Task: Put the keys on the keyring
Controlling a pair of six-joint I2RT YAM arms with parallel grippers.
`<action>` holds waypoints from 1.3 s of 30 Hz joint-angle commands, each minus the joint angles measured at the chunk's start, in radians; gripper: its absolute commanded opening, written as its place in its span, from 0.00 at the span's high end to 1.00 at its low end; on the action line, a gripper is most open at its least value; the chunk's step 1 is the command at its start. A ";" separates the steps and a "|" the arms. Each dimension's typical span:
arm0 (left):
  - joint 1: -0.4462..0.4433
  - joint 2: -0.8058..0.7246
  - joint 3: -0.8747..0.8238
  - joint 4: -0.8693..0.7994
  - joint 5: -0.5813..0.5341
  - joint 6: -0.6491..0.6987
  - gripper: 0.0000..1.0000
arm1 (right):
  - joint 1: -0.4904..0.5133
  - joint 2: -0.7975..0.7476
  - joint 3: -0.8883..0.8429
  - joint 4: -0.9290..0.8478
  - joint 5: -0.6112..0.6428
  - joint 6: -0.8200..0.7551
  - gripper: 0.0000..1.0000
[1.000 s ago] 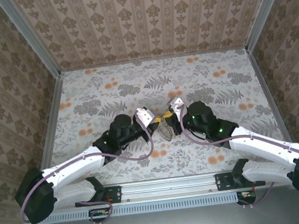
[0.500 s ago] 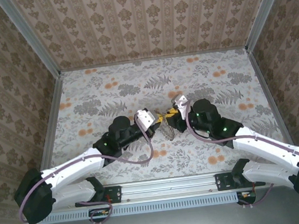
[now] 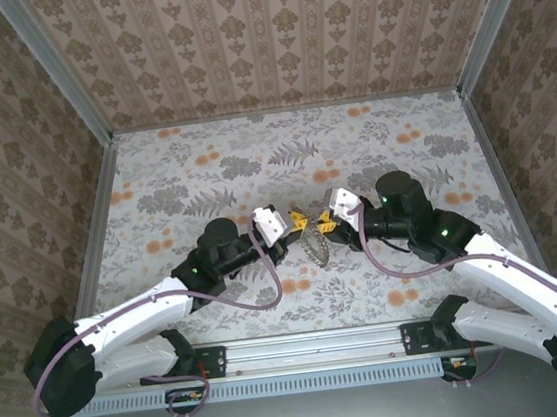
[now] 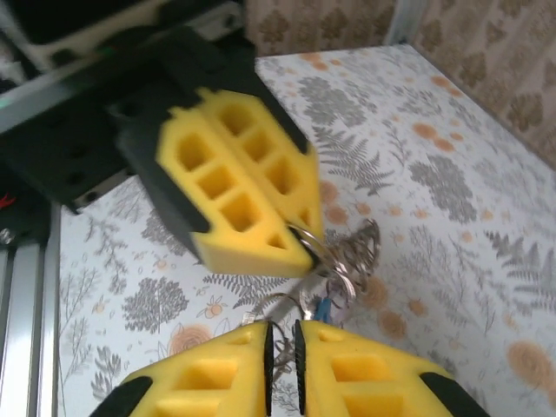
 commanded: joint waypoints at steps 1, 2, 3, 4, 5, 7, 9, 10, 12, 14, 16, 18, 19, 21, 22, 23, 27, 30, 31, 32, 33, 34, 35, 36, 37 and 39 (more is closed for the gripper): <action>-0.005 -0.021 0.007 0.065 0.058 0.011 1.00 | -0.001 -0.021 0.043 -0.103 -0.073 -0.133 0.85; -0.003 -0.018 0.010 0.061 0.064 0.010 1.00 | -0.001 -0.024 0.049 -0.109 -0.066 -0.142 0.85; -0.003 -0.018 0.010 0.060 0.069 0.008 1.00 | -0.001 -0.028 0.052 -0.114 -0.061 -0.151 0.85; -0.003 -0.014 0.012 0.060 0.076 0.006 1.00 | -0.001 -0.032 0.057 -0.119 -0.055 -0.161 0.84; -0.003 -0.013 0.013 0.060 0.084 0.005 1.00 | -0.001 -0.035 0.058 -0.122 -0.053 -0.177 0.84; -0.003 -0.010 0.016 0.060 0.108 0.008 1.00 | -0.001 -0.038 0.061 -0.127 -0.049 -0.201 0.84; -0.003 -0.005 0.020 0.056 0.135 0.018 1.00 | -0.001 -0.034 0.067 -0.135 -0.051 -0.219 0.86; -0.003 -0.003 0.023 0.057 0.151 0.024 1.00 | -0.001 -0.031 0.072 -0.137 -0.048 -0.225 0.87; -0.002 0.001 0.027 0.060 0.175 0.030 1.00 | -0.001 -0.024 0.082 -0.140 -0.047 -0.234 0.89; -0.002 0.005 0.036 0.055 0.196 0.034 1.00 | -0.001 -0.017 0.092 -0.143 -0.043 -0.235 0.89; -0.002 0.010 0.045 0.049 0.205 0.036 1.00 | -0.001 -0.012 0.096 -0.144 -0.051 -0.236 0.87; -0.002 0.018 0.052 0.048 0.217 0.040 1.00 | -0.001 -0.008 0.096 -0.144 -0.063 -0.237 0.85; -0.003 0.021 0.056 0.048 0.221 0.041 1.00 | -0.001 -0.003 0.094 -0.144 -0.068 -0.236 0.85; -0.002 0.029 0.064 0.050 0.228 0.041 1.00 | -0.001 0.003 0.092 -0.143 -0.079 -0.234 0.85; -0.003 0.032 0.066 0.053 0.232 0.042 1.00 | -0.001 0.008 0.089 -0.141 -0.084 -0.231 0.85; -0.002 0.036 0.067 0.057 0.238 0.042 1.00 | 0.000 0.010 0.087 -0.143 -0.087 -0.230 0.85; -0.002 0.043 0.070 0.072 0.246 0.038 1.00 | -0.001 0.020 0.067 -0.153 -0.079 -0.233 0.86; -0.004 0.045 0.060 0.127 0.267 0.034 1.00 | -0.001 0.018 0.041 -0.155 -0.060 -0.240 0.85; -0.004 0.045 0.057 0.141 0.275 0.035 1.00 | -0.001 0.017 0.033 -0.157 -0.054 -0.243 0.85; -0.003 0.047 0.056 0.152 0.283 0.036 1.00 | -0.001 0.015 0.027 -0.161 -0.050 -0.245 0.84; -0.004 0.048 0.054 0.162 0.286 0.037 1.00 | -0.001 0.015 0.024 -0.165 -0.048 -0.246 0.84; -0.004 0.048 0.049 0.177 0.286 0.037 1.00 | -0.001 0.014 0.022 -0.170 -0.046 -0.246 0.84; -0.004 0.050 0.041 0.196 0.286 0.037 1.00 | -0.001 0.013 0.019 -0.173 -0.041 -0.247 0.84; -0.003 0.050 0.033 0.212 0.285 0.036 1.00 | -0.001 0.009 0.018 -0.174 -0.037 -0.247 0.82; -0.003 0.050 0.027 0.226 0.286 0.037 1.00 | 0.000 0.004 0.015 -0.173 -0.031 -0.243 0.80; -0.004 0.048 0.020 0.241 0.288 0.037 1.00 | -0.004 -0.010 0.006 -0.158 -0.026 -0.228 0.78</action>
